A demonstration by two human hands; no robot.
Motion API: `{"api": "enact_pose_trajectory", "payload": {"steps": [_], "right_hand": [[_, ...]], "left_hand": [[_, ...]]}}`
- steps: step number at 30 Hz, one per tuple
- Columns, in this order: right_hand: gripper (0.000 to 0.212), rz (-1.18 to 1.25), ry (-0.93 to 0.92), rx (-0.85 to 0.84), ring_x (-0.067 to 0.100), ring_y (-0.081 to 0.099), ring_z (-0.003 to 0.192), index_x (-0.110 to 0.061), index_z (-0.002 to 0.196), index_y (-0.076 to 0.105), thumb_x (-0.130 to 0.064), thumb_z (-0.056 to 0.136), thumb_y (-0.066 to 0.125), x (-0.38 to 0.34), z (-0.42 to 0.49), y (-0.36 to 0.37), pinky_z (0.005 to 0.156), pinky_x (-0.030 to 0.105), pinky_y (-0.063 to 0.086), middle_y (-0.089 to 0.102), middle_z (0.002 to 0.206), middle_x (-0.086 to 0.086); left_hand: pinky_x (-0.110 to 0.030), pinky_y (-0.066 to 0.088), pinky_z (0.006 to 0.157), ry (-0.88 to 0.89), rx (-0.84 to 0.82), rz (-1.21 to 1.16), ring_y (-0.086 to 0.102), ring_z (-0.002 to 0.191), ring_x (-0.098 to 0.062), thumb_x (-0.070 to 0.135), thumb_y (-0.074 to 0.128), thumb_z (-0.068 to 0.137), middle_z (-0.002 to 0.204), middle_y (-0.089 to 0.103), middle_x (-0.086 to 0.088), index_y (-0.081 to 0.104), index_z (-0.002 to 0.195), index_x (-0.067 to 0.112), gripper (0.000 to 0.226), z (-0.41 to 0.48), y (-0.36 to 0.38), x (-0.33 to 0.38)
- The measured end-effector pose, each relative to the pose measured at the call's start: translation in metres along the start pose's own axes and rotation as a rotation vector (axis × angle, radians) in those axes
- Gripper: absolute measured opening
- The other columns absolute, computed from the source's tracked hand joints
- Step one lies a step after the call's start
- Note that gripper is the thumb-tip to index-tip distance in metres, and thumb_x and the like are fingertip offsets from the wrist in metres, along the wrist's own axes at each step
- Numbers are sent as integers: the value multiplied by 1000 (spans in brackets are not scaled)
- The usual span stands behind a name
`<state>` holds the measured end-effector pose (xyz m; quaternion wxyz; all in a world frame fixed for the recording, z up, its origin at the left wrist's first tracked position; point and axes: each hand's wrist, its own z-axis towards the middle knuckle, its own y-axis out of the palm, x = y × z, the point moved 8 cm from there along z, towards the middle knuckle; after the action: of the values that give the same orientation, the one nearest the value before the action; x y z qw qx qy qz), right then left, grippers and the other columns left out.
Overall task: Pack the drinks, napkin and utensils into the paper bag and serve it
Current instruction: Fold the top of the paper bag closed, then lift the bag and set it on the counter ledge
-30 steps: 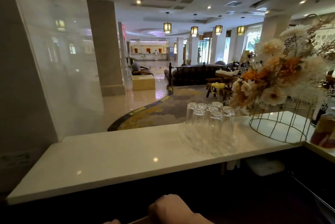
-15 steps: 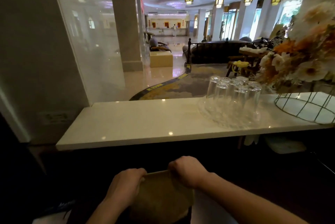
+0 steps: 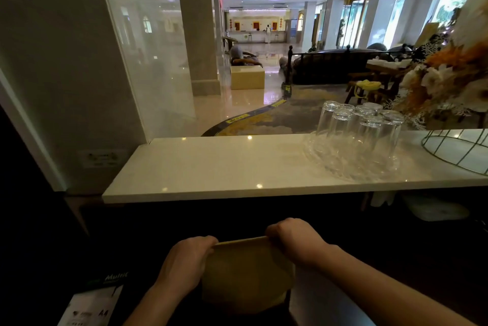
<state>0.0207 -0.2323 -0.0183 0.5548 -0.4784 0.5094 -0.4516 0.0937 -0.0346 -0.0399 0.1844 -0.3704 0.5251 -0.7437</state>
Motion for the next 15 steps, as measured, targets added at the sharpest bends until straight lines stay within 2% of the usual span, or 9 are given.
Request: {"api": "enact_pose_trajectory", "payload": {"steps": [4,7,11,15], "right_hand": [[21,23,-48,9,19,64,102,-26,110,62,-35,95,49,-22,9,-3,85,39,54,68,107,-2],[16,19,-76,18,19,65,98,-23,103,64,-23,95,50,-36,13,-4,85,37,53,69,103,-1],[17,58,-58,52,15,65,95,-25,100,65,-15,91,54,-36,8,-18,82,28,51,69,100,-4],[21,64,-65,65,11,65,98,-26,102,67,-18,86,57,-37,-3,-43,87,31,52,71,103,-7]], "left_hand": [[-22,47,75,0,-33,-18,60,88,-4,28,48,96,96,65,15,64,105,38,22,3,-3,2],[-23,46,80,-53,-88,-61,58,95,-1,29,52,83,102,64,22,63,112,43,34,11,-14,1],[-28,49,86,-118,123,-165,58,104,-7,23,59,80,112,63,15,63,119,37,41,25,-54,-14],[-36,44,93,-131,233,-3,49,116,-20,28,56,90,128,56,1,55,132,27,42,49,-79,-29]]}}
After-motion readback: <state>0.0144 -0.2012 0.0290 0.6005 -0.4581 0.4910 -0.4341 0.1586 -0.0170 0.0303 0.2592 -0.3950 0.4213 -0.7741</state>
